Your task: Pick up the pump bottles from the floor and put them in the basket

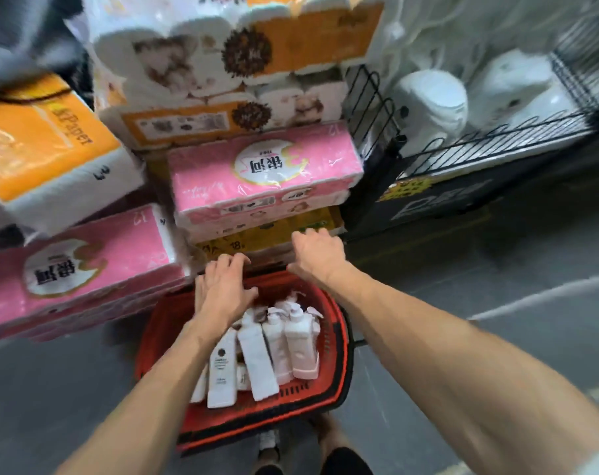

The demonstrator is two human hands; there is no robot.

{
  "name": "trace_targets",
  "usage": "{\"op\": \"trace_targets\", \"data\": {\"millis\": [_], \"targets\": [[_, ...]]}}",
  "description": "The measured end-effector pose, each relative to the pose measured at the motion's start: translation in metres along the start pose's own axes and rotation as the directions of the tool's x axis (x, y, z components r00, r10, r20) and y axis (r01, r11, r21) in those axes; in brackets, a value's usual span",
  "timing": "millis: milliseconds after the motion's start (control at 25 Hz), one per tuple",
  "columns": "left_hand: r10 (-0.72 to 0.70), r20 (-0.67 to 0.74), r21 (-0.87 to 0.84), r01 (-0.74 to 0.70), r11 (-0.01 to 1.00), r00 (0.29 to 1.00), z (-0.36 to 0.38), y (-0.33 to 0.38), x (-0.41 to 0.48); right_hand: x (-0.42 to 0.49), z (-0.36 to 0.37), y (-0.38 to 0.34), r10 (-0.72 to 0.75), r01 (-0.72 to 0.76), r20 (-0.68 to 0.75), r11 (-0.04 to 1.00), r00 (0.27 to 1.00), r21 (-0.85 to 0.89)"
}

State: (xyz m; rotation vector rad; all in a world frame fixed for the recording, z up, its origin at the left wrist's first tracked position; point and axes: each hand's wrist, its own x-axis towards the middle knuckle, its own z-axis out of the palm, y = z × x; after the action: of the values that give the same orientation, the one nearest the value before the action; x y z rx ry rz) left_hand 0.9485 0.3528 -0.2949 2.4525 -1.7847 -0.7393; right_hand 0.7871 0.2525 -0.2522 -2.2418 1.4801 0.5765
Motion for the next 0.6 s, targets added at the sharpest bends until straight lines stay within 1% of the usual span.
{"op": "trace_targets", "data": {"millis": [80,240,320,400,520,600], "targets": [[0.073,-0.032,0.068,-0.071,0.995,0.997,-0.046,0.009,-0.009,-0.023,-0.035,-0.011,-0.004,0.002,-0.073,0.999,0.997,-0.032],[0.203,-0.093,0.137,-0.189,0.972,0.975,-0.117,0.025,-0.033,-0.070,-0.091,-0.024,0.005,-0.027,-0.156,0.990,0.988,-0.139],[0.273,-0.107,0.167,-0.254,0.953,0.956,-0.147,0.035,-0.048,-0.098,-0.118,-0.019,0.008,-0.056,-0.220,0.976,0.976,-0.211],[0.321,-0.130,0.229,-0.286,0.930,0.938,-0.175,0.045,-0.060,-0.125,-0.148,-0.010,0.036,-0.107,-0.258,0.958,0.965,-0.266],[0.392,-0.159,0.272,-0.342,0.900,0.906,-0.213,0.074,-0.075,-0.159,-0.191,0.008,0.159,-0.238,-0.296,0.937,0.942,-0.254],[0.437,-0.175,0.289,-0.378,0.879,0.882,-0.231,0.102,-0.083,-0.175,-0.218,0.020,0.194,-0.273,-0.332,0.939,0.923,-0.210]]}}
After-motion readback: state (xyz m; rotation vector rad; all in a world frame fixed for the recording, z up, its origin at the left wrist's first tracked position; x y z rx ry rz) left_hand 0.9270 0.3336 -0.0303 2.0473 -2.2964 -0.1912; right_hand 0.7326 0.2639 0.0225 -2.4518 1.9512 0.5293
